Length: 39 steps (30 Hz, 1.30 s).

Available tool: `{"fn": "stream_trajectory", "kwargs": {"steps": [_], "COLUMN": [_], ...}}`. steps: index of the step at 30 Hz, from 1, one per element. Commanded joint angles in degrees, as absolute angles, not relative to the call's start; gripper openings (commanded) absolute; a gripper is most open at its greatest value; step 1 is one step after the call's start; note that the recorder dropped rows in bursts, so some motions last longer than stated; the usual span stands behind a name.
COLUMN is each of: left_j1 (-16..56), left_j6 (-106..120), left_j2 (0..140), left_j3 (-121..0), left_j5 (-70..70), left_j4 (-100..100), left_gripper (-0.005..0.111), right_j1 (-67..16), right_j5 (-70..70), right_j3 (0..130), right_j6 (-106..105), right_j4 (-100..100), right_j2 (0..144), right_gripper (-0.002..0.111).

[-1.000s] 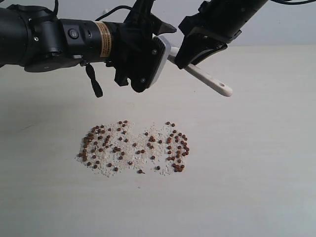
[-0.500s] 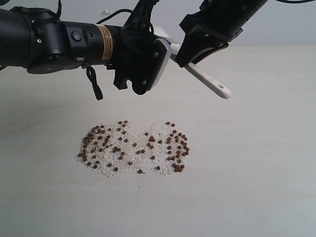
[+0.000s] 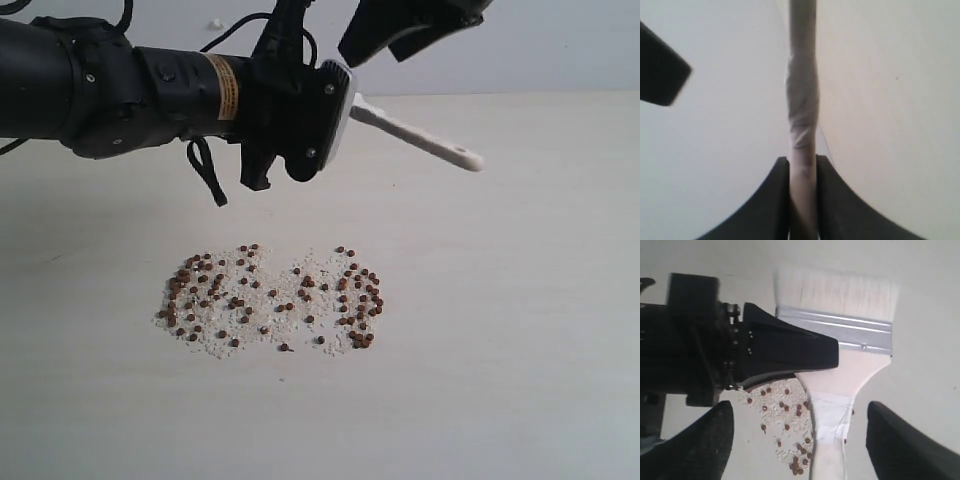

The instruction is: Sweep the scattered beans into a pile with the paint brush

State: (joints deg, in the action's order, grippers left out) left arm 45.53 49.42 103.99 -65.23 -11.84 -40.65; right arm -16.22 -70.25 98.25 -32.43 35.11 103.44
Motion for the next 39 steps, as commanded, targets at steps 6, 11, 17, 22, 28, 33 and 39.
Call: {"fn": "stream_trajectory", "kwargs": {"steps": [6, 11, 17, 22, 28, 33, 39], "left_j1": [43.21, 39.45, 34.90, 27.96, 16.53, 14.55, 14.55], "left_j6": [31.73, 15.81, -9.55, -39.98, -53.80, -52.36, -52.46], "left_j2": [103.71, 103.71, 103.71, 103.71, 103.88, 106.82, 110.92], "left_j3": [-65.46, -65.46, -65.46, -63.34, -63.34, -63.34, -63.34], "left_j5": [-11.31, -11.31, -11.93, -35.44, -60.21, -69.96, -69.96], "left_j4": [-33.58, -33.58, -41.68, -66.39, -80.56, -82.18, -86.04], "left_gripper": [0.000, 0.000, 0.000, 0.000, 0.000, 0.000, 0.000], "right_j1": [-14.05, -14.05, -14.05, -14.05, -14.05, -14.05, -14.05], "right_j5": [-66.16, -65.53, -63.32, -57.44, -49.91, -53.43, -56.03], "right_j3": [99.18, 99.18, 98.87, 94.52, 88.16, 85.05, 83.58], "right_j6": [-33.52, -34.72, -34.84, -37.05, -44.44, -64.08, -75.35], "right_j4": [32.47, 32.36, 30.53, 29.52, 33.41, 54.29, 65.00], "right_j2": [93.30, 91.02, 90.79, 90.79, 90.79, 90.79, 92.13], "right_gripper": [0.069, 0.069, 0.069, 0.069, 0.069, 0.069, 0.069]}}
